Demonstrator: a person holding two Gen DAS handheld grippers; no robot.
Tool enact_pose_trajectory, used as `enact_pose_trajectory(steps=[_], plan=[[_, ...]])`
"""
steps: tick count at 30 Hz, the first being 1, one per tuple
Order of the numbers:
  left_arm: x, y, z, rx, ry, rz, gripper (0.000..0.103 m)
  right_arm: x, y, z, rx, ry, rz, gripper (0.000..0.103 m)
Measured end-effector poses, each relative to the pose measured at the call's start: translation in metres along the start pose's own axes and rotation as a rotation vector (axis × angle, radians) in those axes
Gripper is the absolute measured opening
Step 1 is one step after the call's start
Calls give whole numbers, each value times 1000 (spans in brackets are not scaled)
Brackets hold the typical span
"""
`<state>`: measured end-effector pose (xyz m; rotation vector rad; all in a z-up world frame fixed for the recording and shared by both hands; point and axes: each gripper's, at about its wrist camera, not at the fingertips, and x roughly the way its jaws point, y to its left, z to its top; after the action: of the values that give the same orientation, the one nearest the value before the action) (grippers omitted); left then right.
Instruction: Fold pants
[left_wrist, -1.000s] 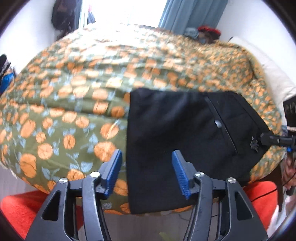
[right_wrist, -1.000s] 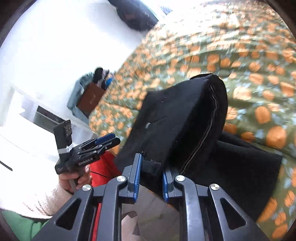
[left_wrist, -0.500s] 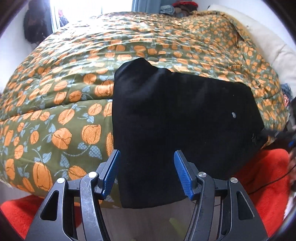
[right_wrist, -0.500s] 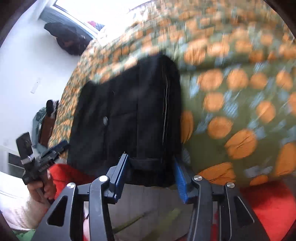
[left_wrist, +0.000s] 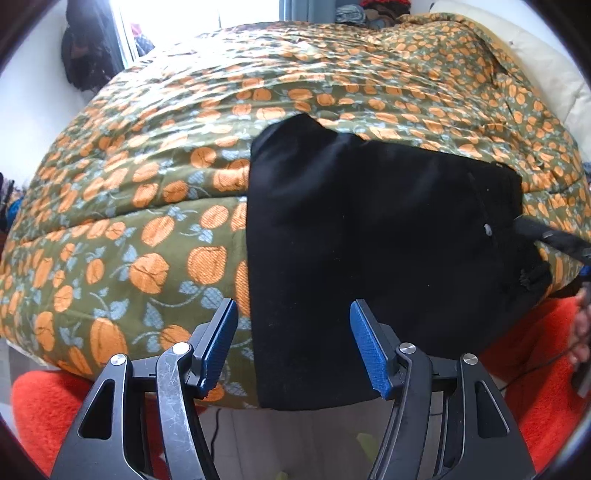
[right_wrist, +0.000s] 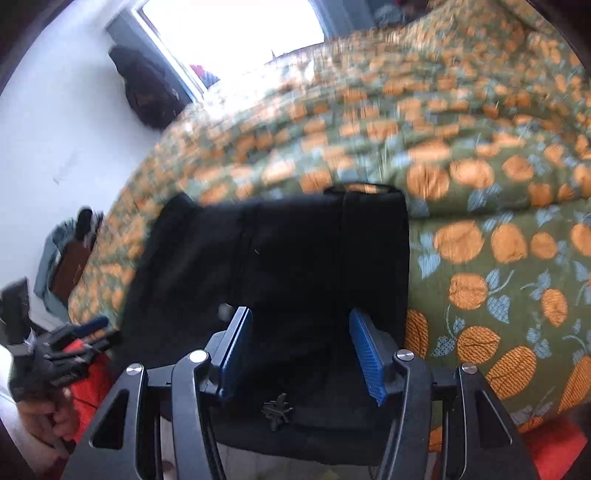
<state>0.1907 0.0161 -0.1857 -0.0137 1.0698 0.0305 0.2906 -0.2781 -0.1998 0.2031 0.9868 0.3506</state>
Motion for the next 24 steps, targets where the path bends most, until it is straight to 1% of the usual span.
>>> enact_pose_trajectory(steps=[1, 2, 3, 4, 5, 6, 7, 9, 10, 12, 15, 17, 19, 21, 22, 23, 24], plan=[[-2, 1, 0, -3, -6, 0, 70, -10, 3, -1, 2, -21, 18, 56], [-2, 1, 0, -7, -10, -2, 71, -28, 11, -3, -10, -57, 40, 56], [-1, 1, 0, -11, -11, -5, 71, -38, 17, -6, -25, -83, 50, 57], [1, 1, 0, -15, -7, -7, 72, -47, 23, -9, -43, -106, 62, 62], [5, 1, 0, -22, 5, -9, 72, -52, 31, -17, -61, -116, 69, 65], [8, 1, 0, -27, 15, -12, 72, -48, 37, -21, -71, -109, 65, 69], [12, 0, -2, -30, 29, -14, 72, -45, 37, -27, -76, -95, 61, 70], [15, -2, -5, -24, 42, -14, 72, -23, 31, -46, -59, -9, 29, 70], [15, -3, -6, -19, 43, -13, 72, -16, 27, -55, -40, 13, 28, 70], [14, -3, -8, -9, 40, -10, 72, -19, 29, -58, -50, -1, 28, 70], [13, -1, -9, -13, 38, -12, 74, -32, 38, -54, -94, -63, 44, 70], [13, 1, -9, -20, 42, -17, 74, -28, 37, -53, -86, -68, 54, 70], [11, 5, -10, -23, 41, -24, 74, -31, 33, -51, -61, -71, 67, 70], [5, 16, -10, -32, 26, -40, 74, -44, 18, -45, 1, -129, 85, 70], [1, 24, -10, -48, 10, -60, 77, -52, 7, -40, 38, -159, 85, 71], [-2, 35, -9, -76, -8, -93, 83, -58, -5, -36, 75, -175, 82, 73], [-3, 45, -6, -108, -23, -126, 86, -61, -19, -31, 125, -174, 76, 76]])
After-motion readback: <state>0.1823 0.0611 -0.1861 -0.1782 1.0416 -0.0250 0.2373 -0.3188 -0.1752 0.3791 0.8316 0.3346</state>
